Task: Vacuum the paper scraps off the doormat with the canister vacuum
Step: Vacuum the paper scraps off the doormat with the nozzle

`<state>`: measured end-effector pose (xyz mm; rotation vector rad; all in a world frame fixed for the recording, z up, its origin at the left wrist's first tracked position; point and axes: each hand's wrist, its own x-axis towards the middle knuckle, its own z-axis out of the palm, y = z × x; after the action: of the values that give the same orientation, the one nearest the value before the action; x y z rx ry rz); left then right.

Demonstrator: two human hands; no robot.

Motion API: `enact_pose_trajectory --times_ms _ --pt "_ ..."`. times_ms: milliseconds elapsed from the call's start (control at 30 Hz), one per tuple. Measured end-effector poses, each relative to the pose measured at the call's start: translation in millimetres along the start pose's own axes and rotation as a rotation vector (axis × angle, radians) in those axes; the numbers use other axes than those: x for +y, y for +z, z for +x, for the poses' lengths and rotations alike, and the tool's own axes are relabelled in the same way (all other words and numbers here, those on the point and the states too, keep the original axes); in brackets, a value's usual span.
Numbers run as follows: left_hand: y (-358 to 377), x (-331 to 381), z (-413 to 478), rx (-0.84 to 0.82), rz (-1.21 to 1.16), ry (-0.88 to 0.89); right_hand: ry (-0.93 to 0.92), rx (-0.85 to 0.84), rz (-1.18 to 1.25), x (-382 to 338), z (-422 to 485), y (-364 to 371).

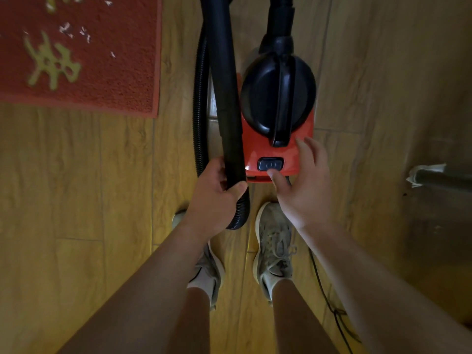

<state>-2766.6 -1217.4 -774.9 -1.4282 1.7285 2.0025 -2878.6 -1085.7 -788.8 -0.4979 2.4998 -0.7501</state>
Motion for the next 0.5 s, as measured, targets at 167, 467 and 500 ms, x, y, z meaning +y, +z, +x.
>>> enact_pose_trajectory --times_ms 167,467,500 --pt "-5 2 -7 -0.012 -0.036 0.024 -0.032 -0.02 0.085 -37 -8 -11" --pt "-20 0 -13 -0.051 -0.113 -0.011 -0.09 -0.114 0.232 -93 9 3" --pt "-22 -1 -14 -0.05 -0.132 -0.015 -0.097 -0.125 0.24 -98 11 6"
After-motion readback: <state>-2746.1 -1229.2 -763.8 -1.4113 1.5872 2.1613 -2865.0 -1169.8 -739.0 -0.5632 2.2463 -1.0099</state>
